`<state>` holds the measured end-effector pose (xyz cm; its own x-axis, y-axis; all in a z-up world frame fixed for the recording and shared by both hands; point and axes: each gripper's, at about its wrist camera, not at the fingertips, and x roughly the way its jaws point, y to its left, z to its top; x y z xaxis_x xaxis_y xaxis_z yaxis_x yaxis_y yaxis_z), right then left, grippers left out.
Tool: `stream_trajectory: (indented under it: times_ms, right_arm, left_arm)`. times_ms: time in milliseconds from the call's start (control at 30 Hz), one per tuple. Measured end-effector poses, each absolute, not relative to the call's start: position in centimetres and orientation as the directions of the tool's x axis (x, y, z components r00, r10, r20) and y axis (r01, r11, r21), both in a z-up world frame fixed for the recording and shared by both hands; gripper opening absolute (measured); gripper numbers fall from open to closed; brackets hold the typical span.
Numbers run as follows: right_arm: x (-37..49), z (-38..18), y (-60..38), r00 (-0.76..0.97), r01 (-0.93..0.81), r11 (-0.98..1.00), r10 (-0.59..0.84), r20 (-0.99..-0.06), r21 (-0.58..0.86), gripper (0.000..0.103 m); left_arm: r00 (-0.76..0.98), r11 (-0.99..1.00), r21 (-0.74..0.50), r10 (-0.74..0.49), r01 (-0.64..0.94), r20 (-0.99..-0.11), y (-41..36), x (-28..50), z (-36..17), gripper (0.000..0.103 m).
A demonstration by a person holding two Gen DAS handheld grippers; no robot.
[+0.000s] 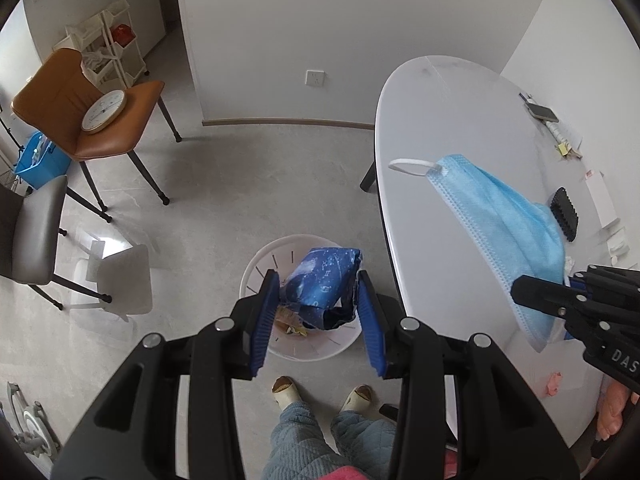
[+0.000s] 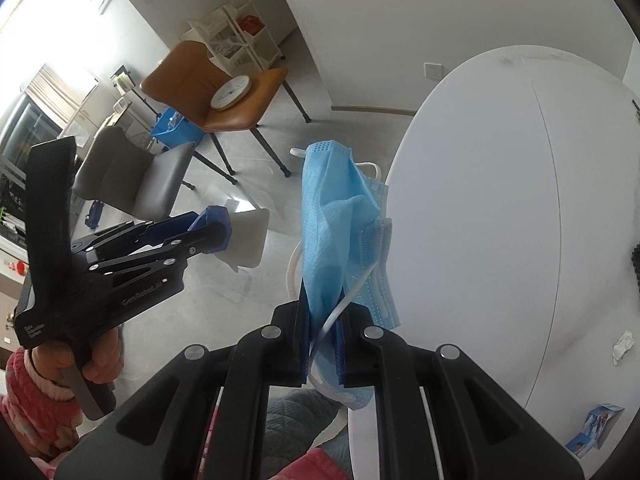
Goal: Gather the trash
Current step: 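Open the left gripper over the wastebasket to drop the blue wrapper, then lower the blue mask into the wastebasket and open the right gripper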
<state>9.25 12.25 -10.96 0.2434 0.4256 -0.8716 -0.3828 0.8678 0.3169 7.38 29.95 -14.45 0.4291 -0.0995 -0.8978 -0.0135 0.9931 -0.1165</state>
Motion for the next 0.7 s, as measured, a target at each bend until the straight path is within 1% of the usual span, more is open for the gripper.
stream_trajectory:
  times_ms: [133,167,200,233,300,333,400,433,500,567,600,700]
  right_arm:
    - [9.4,-11.1,12.4,0.238,-0.383,0.871,0.415,-0.878,0.308,0.011]
    - [9.6,-11.1,12.5,0.236,-0.382,0.872,0.413,-0.880,0.307,0.011]
    - [9.7,-11.1,12.5,0.234,-0.382,0.873,0.409,-0.882,0.303,0.011]
    - [9.9,-11.2,12.5,0.234,-0.381,0.874,0.407,-0.883,0.302,0.011]
    - [10.1,-11.3,12.4,0.231,-0.378,0.876,0.403,-0.885,0.300,0.011]
    - [10.2,-11.3,12.3,0.230,-0.376,0.877,0.401,-0.887,0.299,0.011]
    - [10.4,-11.3,12.2,0.229,-0.373,0.879,0.398,-0.889,0.297,0.011]
    - [10.5,-11.3,12.2,0.228,-0.372,0.879,0.397,-0.889,0.297,0.011]
    - [10.6,-11.3,12.2,0.227,-0.372,0.880,0.396,-0.890,0.297,0.011]
    - [10.7,-11.3,12.1,0.225,-0.373,0.878,0.398,-0.889,0.298,0.011]
    - [10.6,-11.3,12.2,0.224,-0.375,0.877,0.400,-0.889,0.300,0.011]
    - [10.4,-11.3,12.3,0.222,-0.374,0.876,0.404,-0.888,0.305,0.011]
  left_arm:
    - [0.401,0.991,-0.130,-0.115,-0.012,-0.909,29.7,8.5,-15.6,0.041]
    - [0.391,0.991,-0.130,-0.117,-0.009,-0.913,29.7,8.8,-16.1,0.043]
    - [0.383,0.991,-0.130,-0.118,-0.008,-0.916,29.8,9.1,-16.3,0.047]
    - [0.378,0.991,-0.130,-0.117,-0.009,-0.918,29.8,9.4,-16.6,0.049]
    - [0.369,0.992,-0.128,-0.112,-0.018,-0.923,29.8,9.8,-17.0,0.058]
    - [0.367,0.991,-0.130,-0.112,-0.025,-0.924,29.9,10.0,-17.1,0.060]
    - [0.367,0.990,-0.137,-0.114,-0.035,-0.923,30.0,10.1,-17.2,0.067]
    - [0.368,0.990,-0.139,-0.115,-0.038,-0.923,30.0,10.2,-17.2,0.069]
    - [0.372,0.989,-0.139,-0.112,-0.044,-0.921,30.1,10.3,-17.0,0.075]
    - [0.378,0.988,-0.144,-0.114,-0.050,-0.919,30.1,10.2,-16.7,0.079]
    - [0.380,0.988,-0.148,-0.116,-0.054,-0.918,30.1,10.2,-16.5,0.084]
    - [0.391,0.986,-0.148,-0.110,-0.070,-0.914,30.3,9.9,-15.7,0.091]
